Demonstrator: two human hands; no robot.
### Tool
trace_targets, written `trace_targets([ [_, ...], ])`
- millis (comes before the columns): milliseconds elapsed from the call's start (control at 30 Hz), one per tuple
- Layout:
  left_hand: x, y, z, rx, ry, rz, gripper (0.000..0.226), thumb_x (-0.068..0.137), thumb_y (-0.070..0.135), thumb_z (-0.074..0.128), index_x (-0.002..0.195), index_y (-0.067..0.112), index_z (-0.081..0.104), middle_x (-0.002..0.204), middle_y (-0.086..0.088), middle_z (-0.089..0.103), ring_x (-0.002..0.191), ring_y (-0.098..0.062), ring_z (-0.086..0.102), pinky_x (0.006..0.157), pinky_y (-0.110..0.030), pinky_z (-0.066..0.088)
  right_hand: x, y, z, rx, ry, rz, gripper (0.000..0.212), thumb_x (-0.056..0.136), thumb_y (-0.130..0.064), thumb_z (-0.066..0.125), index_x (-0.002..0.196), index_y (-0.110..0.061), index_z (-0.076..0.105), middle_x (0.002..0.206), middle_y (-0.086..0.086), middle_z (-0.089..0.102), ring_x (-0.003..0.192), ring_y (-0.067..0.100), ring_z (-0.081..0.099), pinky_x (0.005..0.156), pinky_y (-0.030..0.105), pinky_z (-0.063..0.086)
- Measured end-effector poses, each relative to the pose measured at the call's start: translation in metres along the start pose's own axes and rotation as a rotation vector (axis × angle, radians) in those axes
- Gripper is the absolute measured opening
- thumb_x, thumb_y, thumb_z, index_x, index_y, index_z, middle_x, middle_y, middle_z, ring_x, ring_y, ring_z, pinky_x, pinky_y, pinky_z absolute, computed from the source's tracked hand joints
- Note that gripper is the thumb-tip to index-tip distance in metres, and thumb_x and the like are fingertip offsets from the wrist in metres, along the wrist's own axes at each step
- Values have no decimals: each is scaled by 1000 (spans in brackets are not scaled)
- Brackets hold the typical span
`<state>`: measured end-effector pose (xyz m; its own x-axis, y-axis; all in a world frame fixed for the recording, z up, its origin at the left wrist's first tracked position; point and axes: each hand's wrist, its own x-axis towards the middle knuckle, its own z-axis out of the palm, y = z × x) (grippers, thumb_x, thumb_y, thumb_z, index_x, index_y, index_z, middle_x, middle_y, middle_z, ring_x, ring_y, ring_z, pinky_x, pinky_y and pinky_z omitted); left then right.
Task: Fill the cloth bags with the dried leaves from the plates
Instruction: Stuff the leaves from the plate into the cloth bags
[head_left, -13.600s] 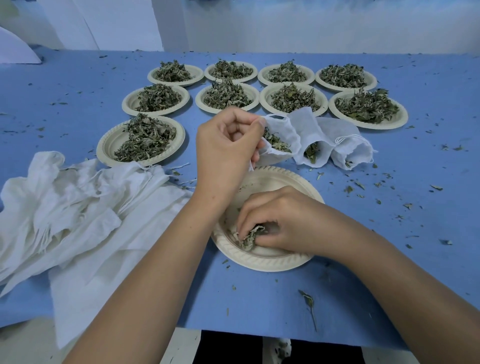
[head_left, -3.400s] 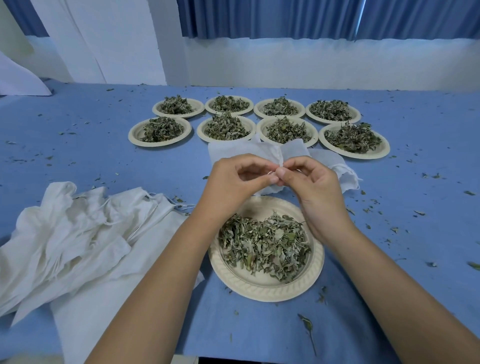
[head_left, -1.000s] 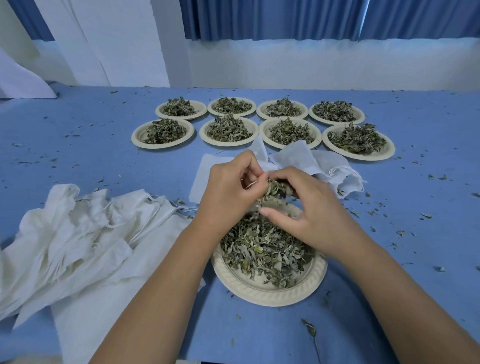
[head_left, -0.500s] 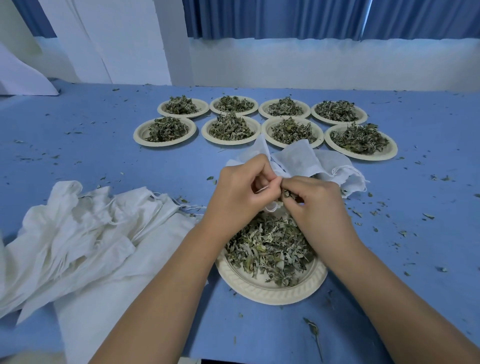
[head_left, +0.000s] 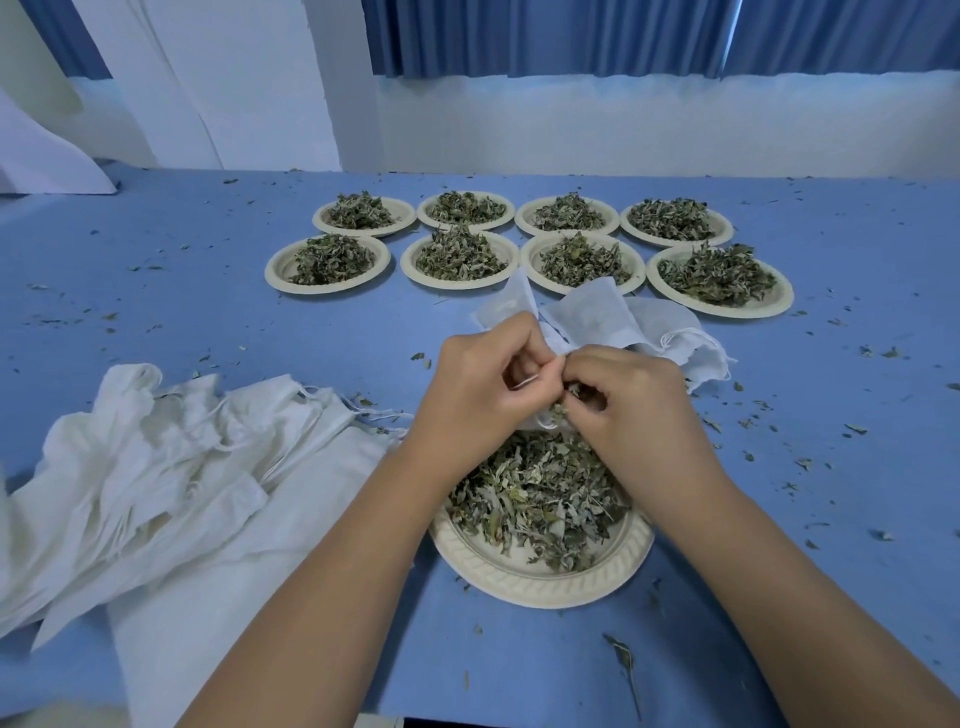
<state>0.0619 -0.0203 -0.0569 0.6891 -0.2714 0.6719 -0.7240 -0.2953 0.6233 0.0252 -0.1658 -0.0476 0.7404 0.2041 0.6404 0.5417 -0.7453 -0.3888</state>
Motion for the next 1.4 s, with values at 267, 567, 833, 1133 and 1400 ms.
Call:
trace_targets([
  [267, 3, -2, -5, -69, 120, -76, 16, 84, 0, 69, 73, 2, 58, 56, -3, 54, 51, -3, 45, 51, -16, 38, 0, -4, -4, 346, 37, 92, 20, 82, 7, 66, 90, -8, 57, 98, 2, 56, 83, 10, 61, 73, 18, 56],
  [567, 3, 0, -4, -106, 104, -83, 17, 84, -1, 69, 74, 7, 58, 56, 10, 55, 49, 1, 50, 53, -9, 37, -2, 0, -6, 182, -306, -23, 20, 92, -15, 53, 106, -7, 65, 106, -2, 64, 94, 9, 59, 85, 26, 47],
  [833, 3, 4, -6, -190, 77, -109, 20, 85, 6, 68, 73, 17, 56, 57, 3, 57, 51, -1, 49, 53, -12, 38, -5, -8, -7, -39, -365, -130, 27, 95, -41, 41, 92, -22, 60, 88, -18, 51, 84, 2, 42, 101, 27, 27],
  [1133, 9, -2, -8, -213, 340, -239, 23, 84, 6, 66, 70, 19, 54, 55, 12, 54, 49, -2, 48, 53, -16, 41, 0, -3, -25, 524, -159, 130, 35, 89, -36, 48, 61, -23, 66, 73, -7, 69, 75, 10, 64, 93, 27, 41],
  [1400, 9, 1, -8, -214, 335, -259, 27, 86, 2, 66, 69, 18, 53, 53, 12, 52, 48, -4, 47, 52, -18, 41, -5, -9, 1, 210, -695, -148, 33, 76, -13, 78, 108, -18, 72, 114, -6, 63, 112, 5, 50, 101, 19, 34],
])
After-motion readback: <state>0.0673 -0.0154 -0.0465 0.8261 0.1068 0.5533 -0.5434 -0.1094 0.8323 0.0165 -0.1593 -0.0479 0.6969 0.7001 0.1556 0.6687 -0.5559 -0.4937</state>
